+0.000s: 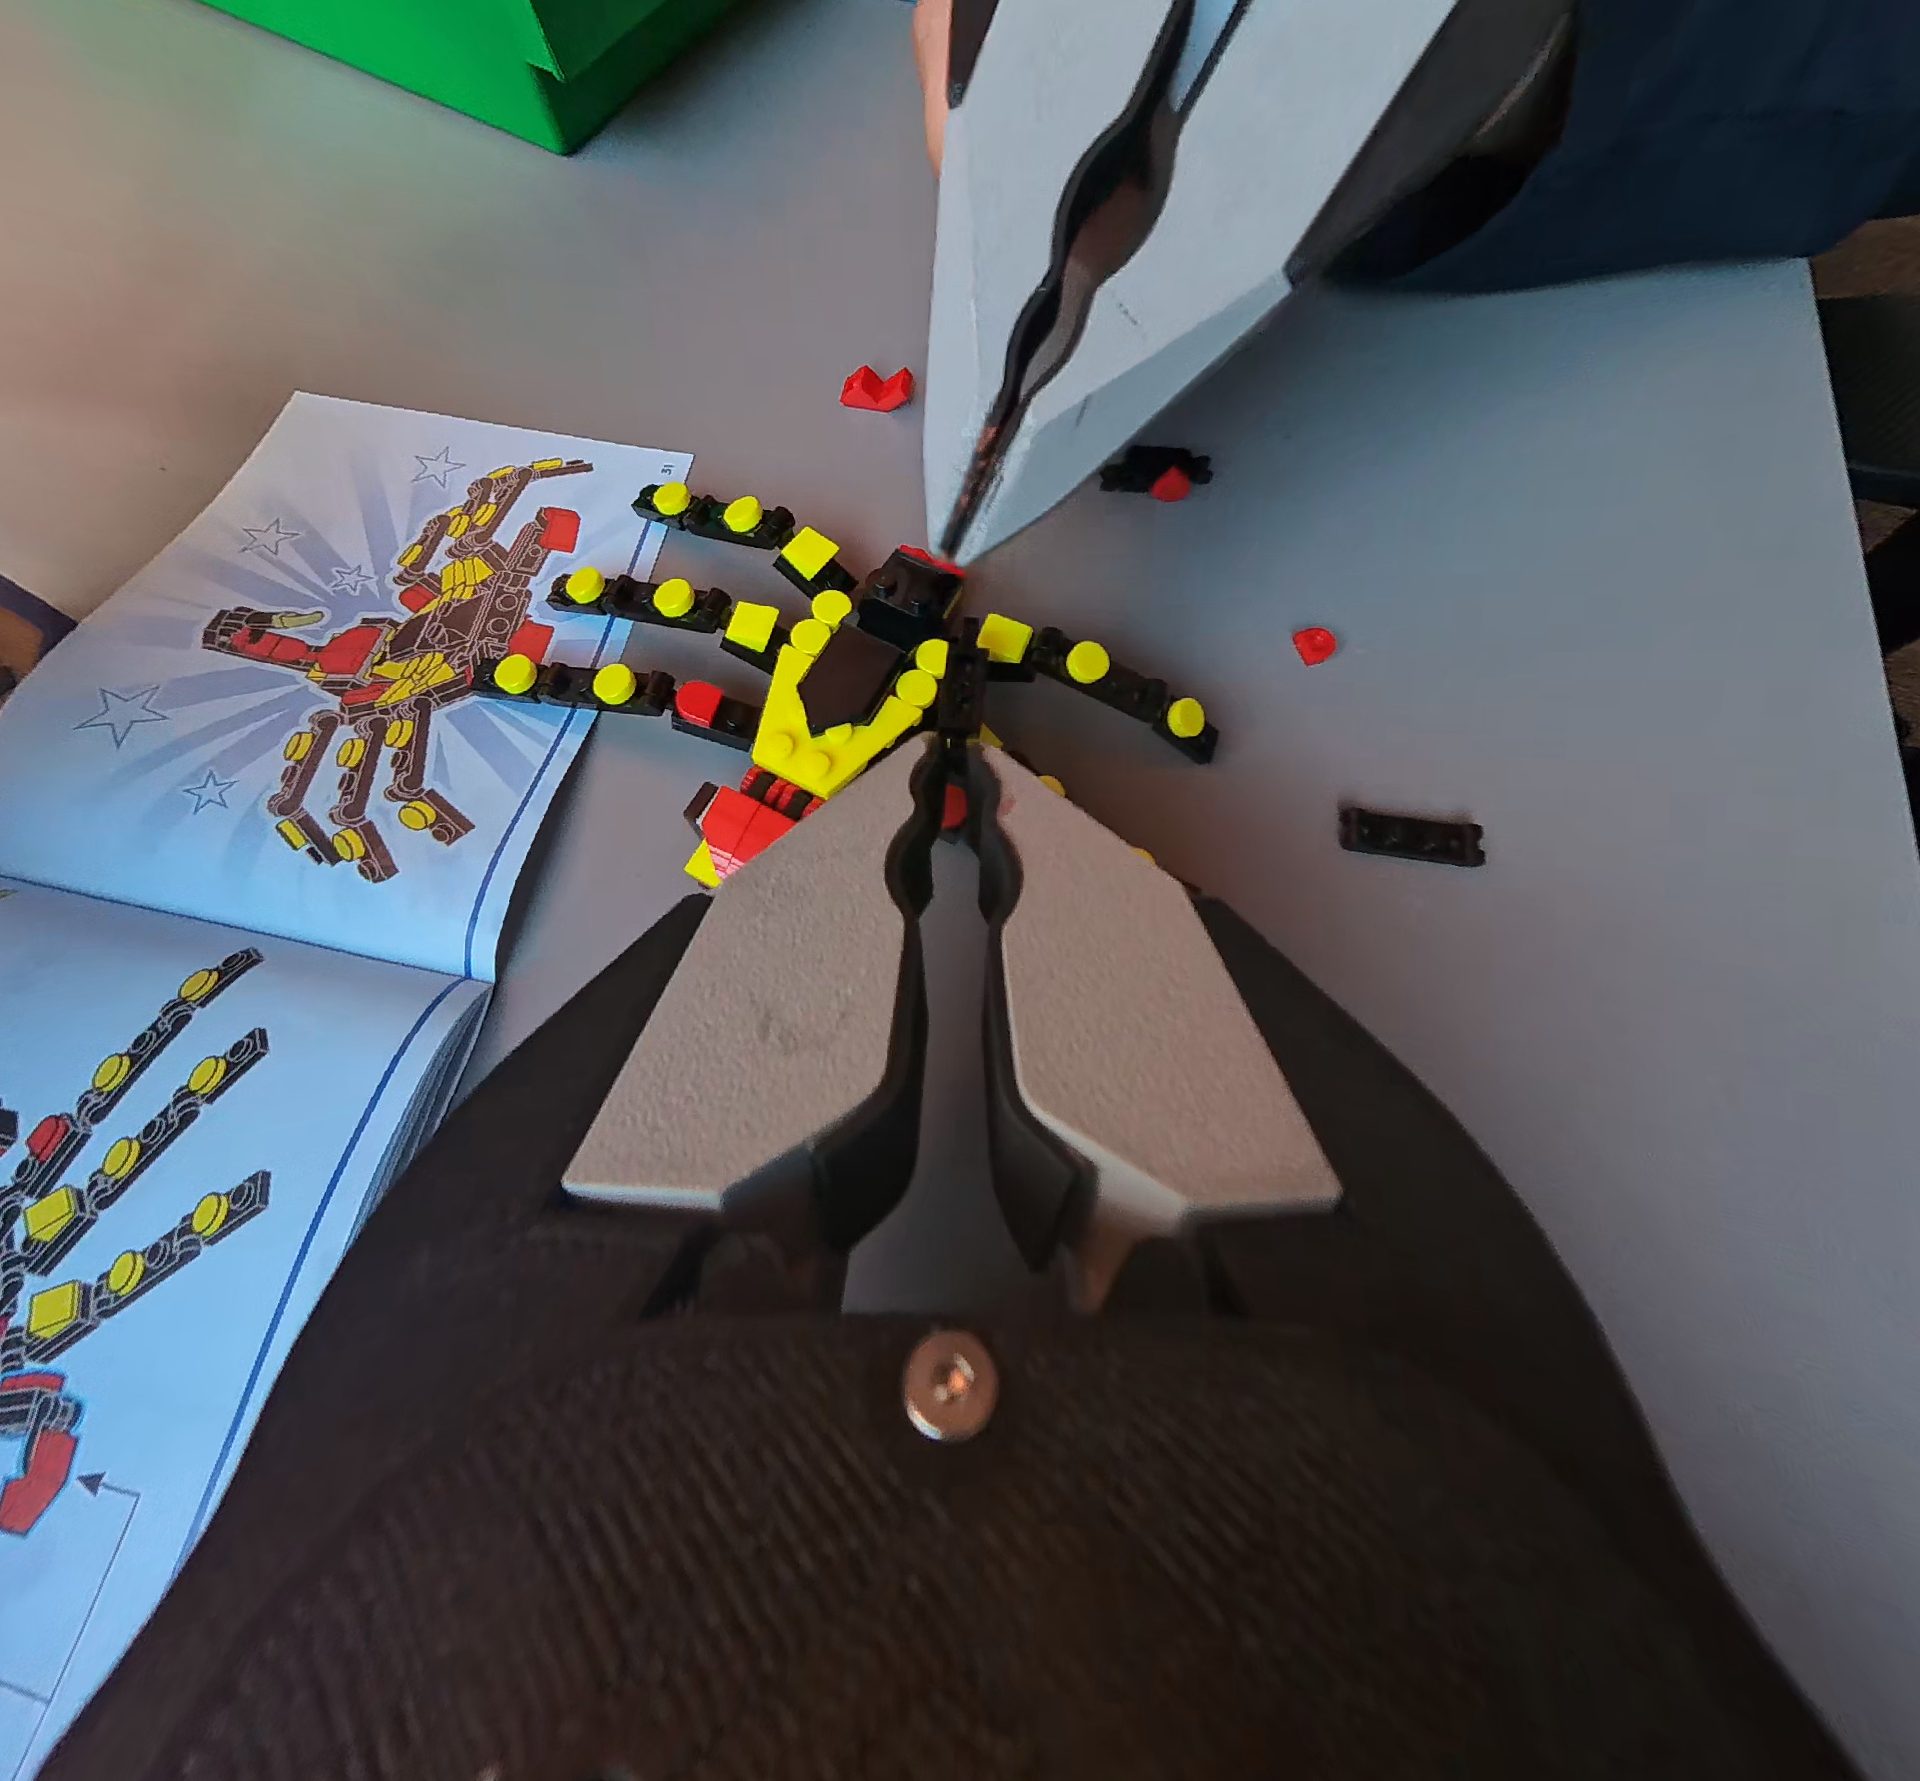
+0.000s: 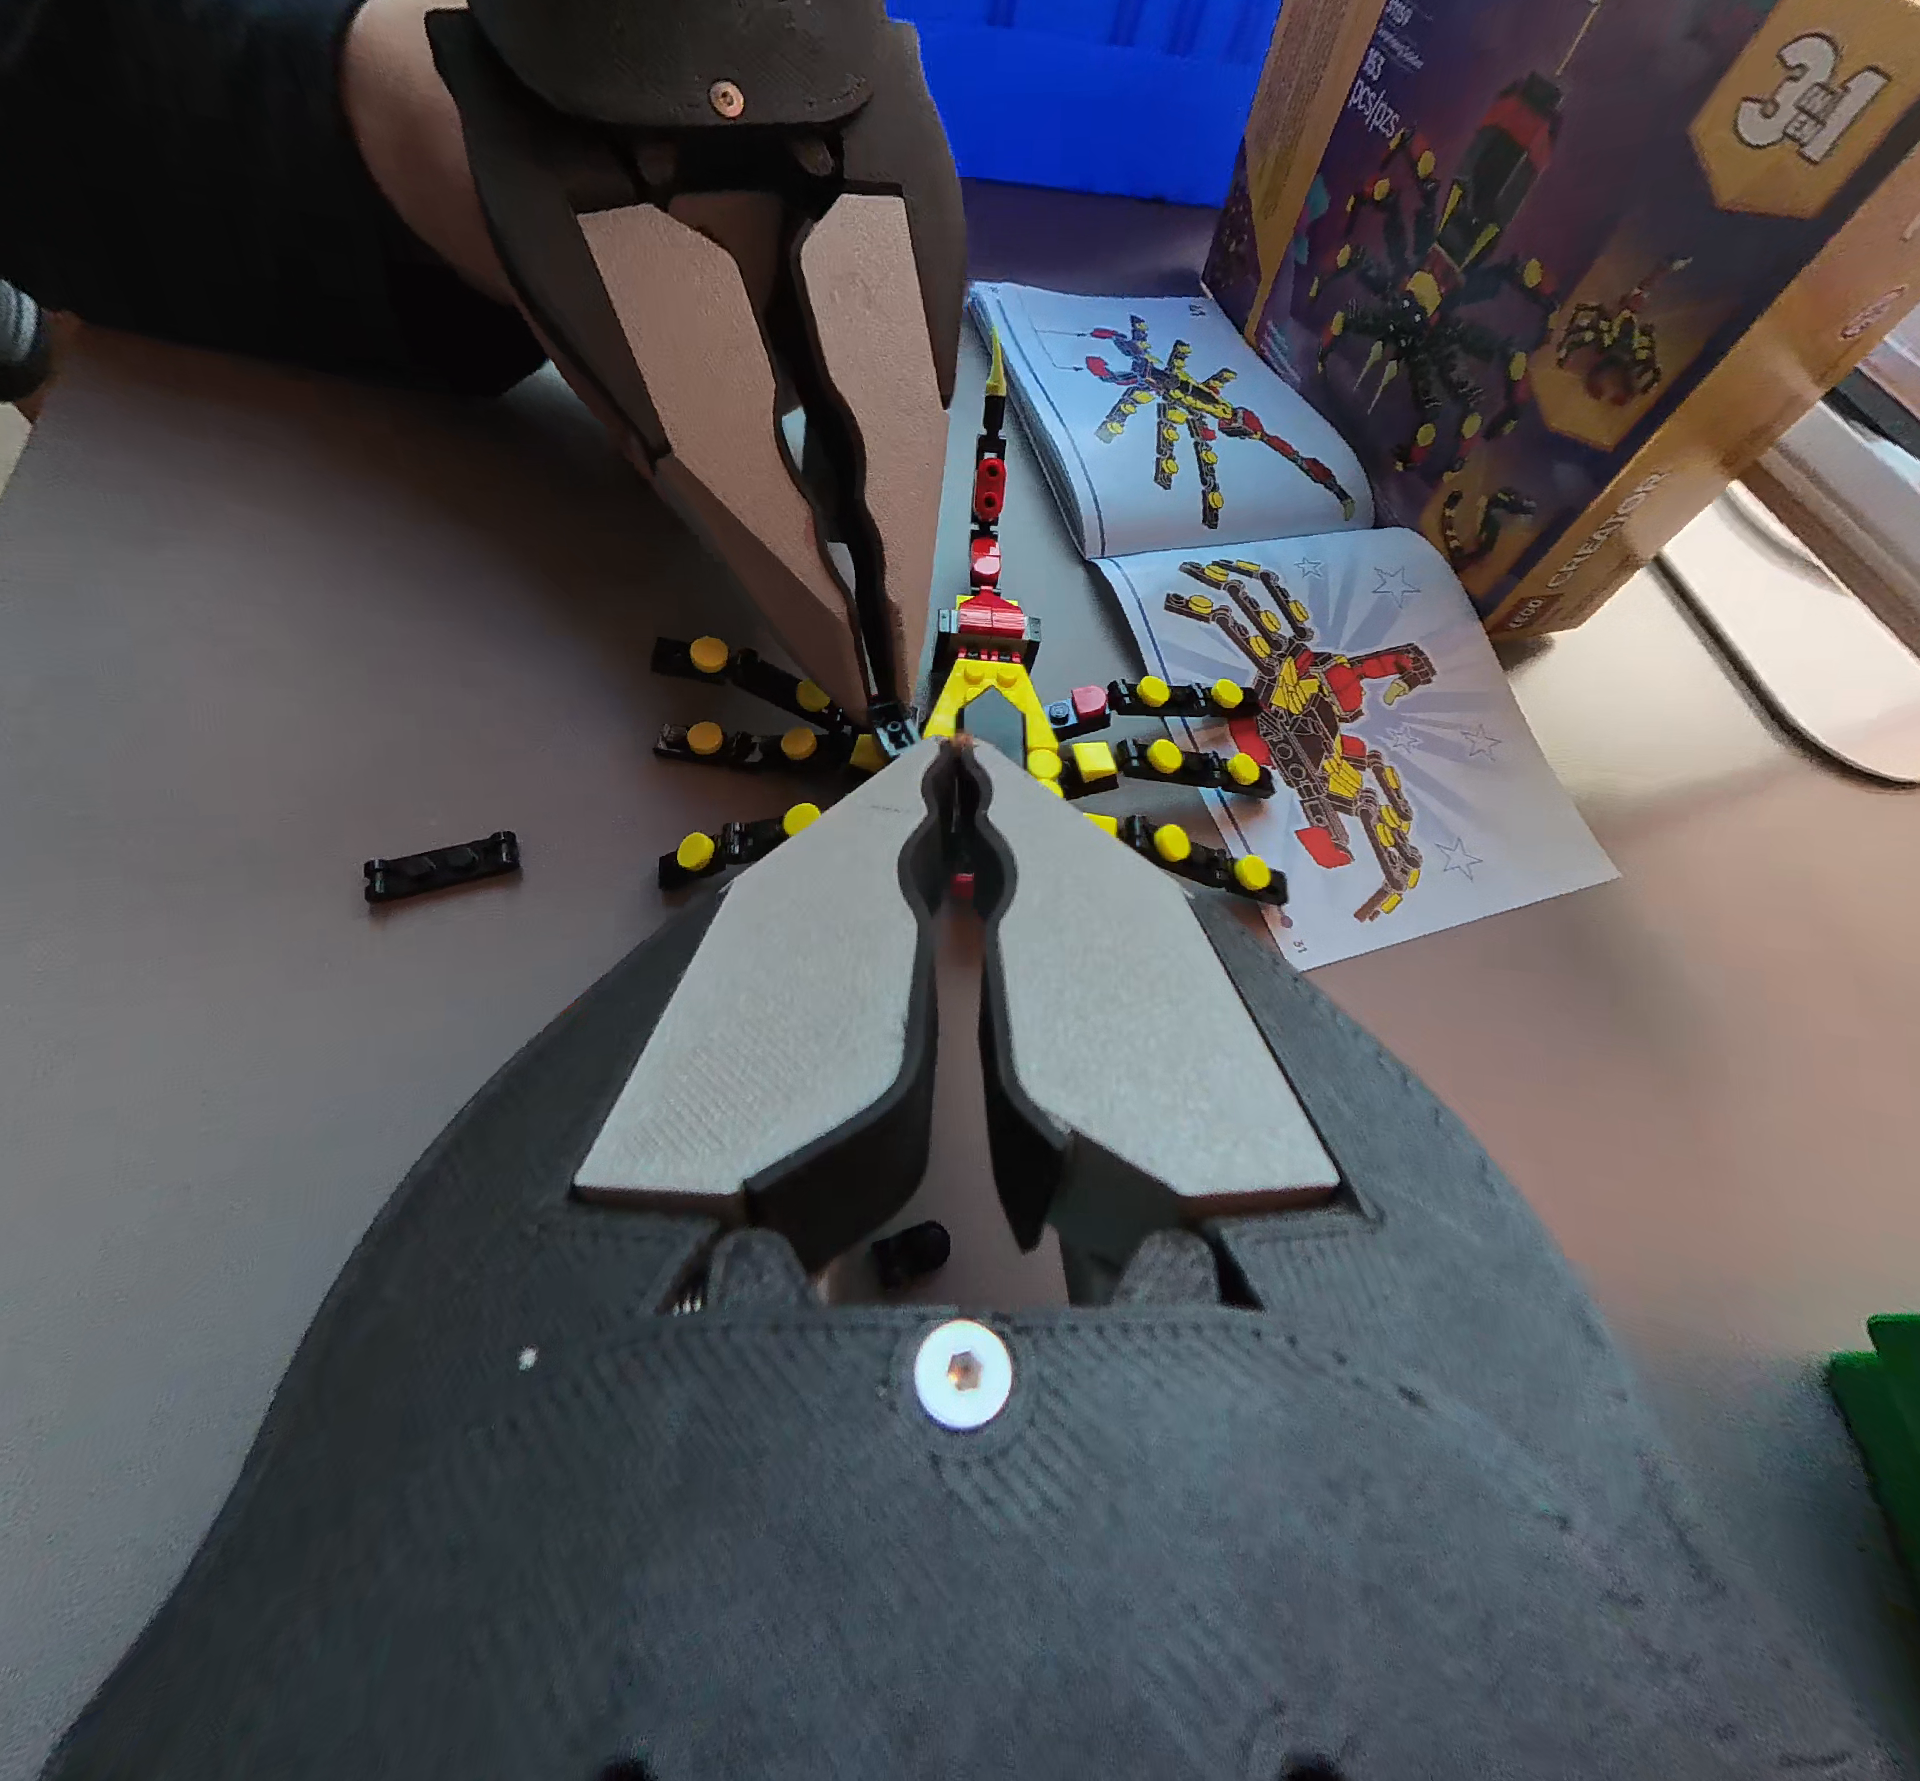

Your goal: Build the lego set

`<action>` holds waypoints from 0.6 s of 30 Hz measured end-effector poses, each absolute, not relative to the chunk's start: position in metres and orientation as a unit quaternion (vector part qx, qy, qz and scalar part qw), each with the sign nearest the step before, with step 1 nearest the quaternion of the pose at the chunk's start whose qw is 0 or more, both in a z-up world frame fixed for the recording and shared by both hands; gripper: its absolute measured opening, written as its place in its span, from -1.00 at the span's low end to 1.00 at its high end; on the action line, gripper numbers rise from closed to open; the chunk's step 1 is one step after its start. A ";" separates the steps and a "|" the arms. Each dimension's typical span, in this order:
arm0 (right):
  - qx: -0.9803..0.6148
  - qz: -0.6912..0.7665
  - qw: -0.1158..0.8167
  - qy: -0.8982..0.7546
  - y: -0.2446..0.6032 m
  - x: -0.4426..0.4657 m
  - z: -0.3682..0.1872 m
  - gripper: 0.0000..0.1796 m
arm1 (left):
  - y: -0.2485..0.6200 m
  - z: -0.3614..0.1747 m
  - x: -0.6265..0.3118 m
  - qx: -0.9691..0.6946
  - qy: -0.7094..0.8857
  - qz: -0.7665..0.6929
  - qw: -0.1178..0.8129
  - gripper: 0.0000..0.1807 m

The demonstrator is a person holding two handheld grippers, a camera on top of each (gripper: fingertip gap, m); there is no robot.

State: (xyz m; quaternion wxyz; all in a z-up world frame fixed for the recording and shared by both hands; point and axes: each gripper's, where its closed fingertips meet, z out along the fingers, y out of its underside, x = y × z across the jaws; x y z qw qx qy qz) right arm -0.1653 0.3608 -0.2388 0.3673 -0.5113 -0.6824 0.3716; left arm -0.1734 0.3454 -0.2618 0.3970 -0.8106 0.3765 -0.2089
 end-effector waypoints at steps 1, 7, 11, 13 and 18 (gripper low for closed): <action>-0.513 0.378 0.367 -0.677 0.362 -0.165 -0.237 -1.00 | 0.345 -0.260 -0.173 -0.808 0.377 -0.210 0.401 -1.00; -0.514 0.395 0.370 -0.665 0.367 -0.162 -0.231 -1.00 | 0.345 -0.252 -0.168 -0.791 0.386 -0.218 0.423 -1.00; -0.505 0.381 0.378 -0.677 0.373 -0.150 -0.219 -1.00 | 0.342 -0.246 -0.162 -0.773 0.400 -0.220 0.441 -1.00; -0.497 0.382 0.343 -0.700 0.366 -0.138 -0.220 -1.00 | 0.339 -0.244 -0.158 -0.766 0.407 -0.225 0.443 -1.00; -0.468 0.320 0.302 -0.766 0.364 -0.112 -0.249 -0.99 | 0.335 -0.245 -0.150 -0.757 0.428 -0.217 0.444 -1.00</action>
